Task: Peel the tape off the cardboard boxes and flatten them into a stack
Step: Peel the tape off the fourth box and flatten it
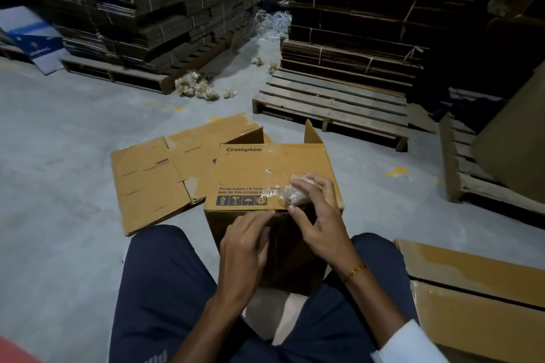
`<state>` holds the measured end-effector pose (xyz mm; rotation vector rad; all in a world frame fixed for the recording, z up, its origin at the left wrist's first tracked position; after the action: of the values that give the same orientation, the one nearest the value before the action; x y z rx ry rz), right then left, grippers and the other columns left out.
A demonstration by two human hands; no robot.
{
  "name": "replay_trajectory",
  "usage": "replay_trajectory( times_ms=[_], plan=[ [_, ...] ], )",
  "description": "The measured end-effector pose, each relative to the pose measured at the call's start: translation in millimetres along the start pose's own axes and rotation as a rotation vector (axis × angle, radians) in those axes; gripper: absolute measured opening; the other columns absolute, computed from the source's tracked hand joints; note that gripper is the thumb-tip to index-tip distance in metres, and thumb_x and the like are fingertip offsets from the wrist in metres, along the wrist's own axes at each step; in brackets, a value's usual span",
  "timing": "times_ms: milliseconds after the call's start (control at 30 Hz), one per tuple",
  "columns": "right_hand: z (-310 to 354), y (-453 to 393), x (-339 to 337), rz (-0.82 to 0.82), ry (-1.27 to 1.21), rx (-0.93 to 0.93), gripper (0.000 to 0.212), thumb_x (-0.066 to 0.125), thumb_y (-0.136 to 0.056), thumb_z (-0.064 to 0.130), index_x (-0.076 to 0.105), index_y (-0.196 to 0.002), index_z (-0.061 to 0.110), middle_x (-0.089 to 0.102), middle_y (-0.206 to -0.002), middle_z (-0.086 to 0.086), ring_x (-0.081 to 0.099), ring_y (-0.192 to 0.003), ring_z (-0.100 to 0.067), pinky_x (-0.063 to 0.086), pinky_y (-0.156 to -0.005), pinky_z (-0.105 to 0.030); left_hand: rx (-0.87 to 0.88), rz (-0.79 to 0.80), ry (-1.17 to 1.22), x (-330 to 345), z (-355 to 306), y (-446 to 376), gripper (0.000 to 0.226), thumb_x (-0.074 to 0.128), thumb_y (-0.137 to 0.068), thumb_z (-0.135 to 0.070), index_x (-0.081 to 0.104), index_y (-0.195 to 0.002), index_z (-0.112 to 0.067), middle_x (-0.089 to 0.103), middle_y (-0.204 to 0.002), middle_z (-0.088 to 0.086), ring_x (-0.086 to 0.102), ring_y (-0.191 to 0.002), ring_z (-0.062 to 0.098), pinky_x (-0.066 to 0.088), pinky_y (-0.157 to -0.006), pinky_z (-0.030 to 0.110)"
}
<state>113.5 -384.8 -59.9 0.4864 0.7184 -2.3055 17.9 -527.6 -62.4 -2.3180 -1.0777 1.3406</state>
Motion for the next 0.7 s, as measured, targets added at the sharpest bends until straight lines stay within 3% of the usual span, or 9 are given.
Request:
replay_trajectory(
  times_ms=[200, 267, 333, 400, 467, 533, 567, 633, 700],
  plan=[
    [1, -24, 18, 0.228, 0.252, -0.059, 0.069, 0.08, -0.083, 0.036, 0.046, -0.143, 0.033, 0.015, -0.156, 0.005, 0.029, -0.141, -0.02, 0.042, -0.11, -0.037, 0.225, -0.035, -0.217, -17, 5, -31, 0.061, 0.082, -0.07, -0.004, 0.067, -0.128, -0.014, 0.067, -0.096, 0.012, 0.049, -0.089, 0.019, 0.052, -0.064, 0.037],
    [4, -30, 17, 0.174, 0.297, -0.095, 0.058, 0.075, -0.088, 0.036, 0.05, -0.14, 0.032, 0.019, -0.154, 0.004, 0.036, -0.135, -0.022, 0.048, -0.104, -0.039, 0.36, -0.005, -0.261, -20, 0, -36, 0.059, 0.079, -0.072, 0.001, 0.066, -0.129, -0.01, 0.072, -0.095, 0.012, 0.052, -0.089, 0.021, 0.052, -0.064, 0.037],
    [6, -33, 16, 0.107, 0.3, -0.147, 0.044, 0.069, -0.091, 0.031, 0.056, -0.133, 0.031, 0.029, -0.149, 0.001, 0.042, -0.126, -0.019, 0.053, -0.095, -0.037, 0.454, 0.062, -0.275, -18, 0, -37, 0.053, 0.061, -0.087, -0.003, 0.054, -0.139, -0.012, 0.075, -0.101, 0.01, 0.064, -0.088, 0.024, 0.051, -0.07, 0.037],
    [8, -31, 21, 0.101, 0.323, -0.185, 0.042, 0.069, -0.089, 0.019, 0.057, -0.127, 0.032, 0.036, -0.146, -0.002, 0.043, -0.122, -0.019, 0.053, -0.086, -0.031, 0.428, 0.075, -0.238, -18, 6, -38, 0.055, 0.054, -0.092, -0.003, 0.044, -0.145, -0.014, 0.074, -0.112, 0.011, 0.068, -0.084, 0.025, 0.055, -0.068, 0.037],
    [8, -29, 24, 0.106, 0.336, -0.191, 0.039, 0.068, -0.09, 0.014, 0.058, -0.123, 0.031, 0.037, -0.143, -0.004, 0.042, -0.121, -0.02, 0.047, -0.082, -0.028, 0.285, -0.013, -0.132, -30, 15, -46, 0.066, 0.066, -0.086, 0.003, 0.045, -0.146, -0.014, 0.068, -0.127, 0.013, 0.069, -0.084, 0.024, 0.06, -0.068, 0.037],
    [7, -30, 23, 0.097, 0.323, -0.18, 0.03, 0.068, -0.091, 0.018, 0.062, -0.119, 0.027, 0.038, -0.14, -0.003, 0.041, -0.12, -0.018, 0.045, -0.081, -0.029, 0.184, -0.07, -0.132, -39, 31, -54, 0.064, 0.073, -0.085, -0.003, 0.051, -0.144, -0.013, 0.061, -0.138, 0.011, 0.067, -0.104, 0.024, 0.059, -0.083, 0.039],
    [7, -31, 22, 0.107, 0.313, -0.182, 0.028, 0.067, -0.092, 0.018, 0.062, -0.118, 0.027, 0.038, -0.14, -0.004, 0.041, -0.12, -0.019, 0.047, -0.081, -0.031, 0.155, -0.007, -0.212, -36, 41, -58, 0.059, 0.072, -0.089, -0.017, 0.052, -0.145, -0.017, 0.055, -0.146, 0.009, 0.06, -0.119, 0.026, 0.055, -0.094, 0.045],
    [8, -32, 23, 0.159, 0.299, -0.208, 0.031, 0.066, -0.091, 0.015, 0.063, -0.119, 0.028, 0.036, -0.142, -0.004, 0.04, -0.123, -0.02, 0.049, -0.084, -0.033, 0.067, 0.269, -0.365, -16, 66, -56, 0.061, 0.05, -0.096, -0.054, 0.042, -0.151, -0.03, 0.032, -0.162, 0.003, 0.033, -0.146, 0.028, 0.033, -0.115, 0.057],
    [12, -32, 26, 0.233, 0.311, -0.231, 0.038, 0.065, -0.09, 0.01, 0.065, -0.121, 0.031, 0.031, -0.148, -0.002, 0.036, -0.128, -0.02, 0.045, -0.09, -0.029, -0.002, 0.466, -0.398, 4, 85, -44, 0.07, 0.022, -0.093, -0.072, 0.028, -0.155, -0.04, 0.016, -0.167, -0.001, 0.012, -0.154, 0.026, 0.019, -0.12, 0.062]
  ],
)
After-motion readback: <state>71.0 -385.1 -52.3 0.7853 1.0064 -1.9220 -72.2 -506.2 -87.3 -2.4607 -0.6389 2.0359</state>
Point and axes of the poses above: each hand's wrist, its own y-axis away from the middle knuckle, its own x-axis out of the palm, z = x × y, the point moved 6 cm from there along -y, towards the middle knuckle
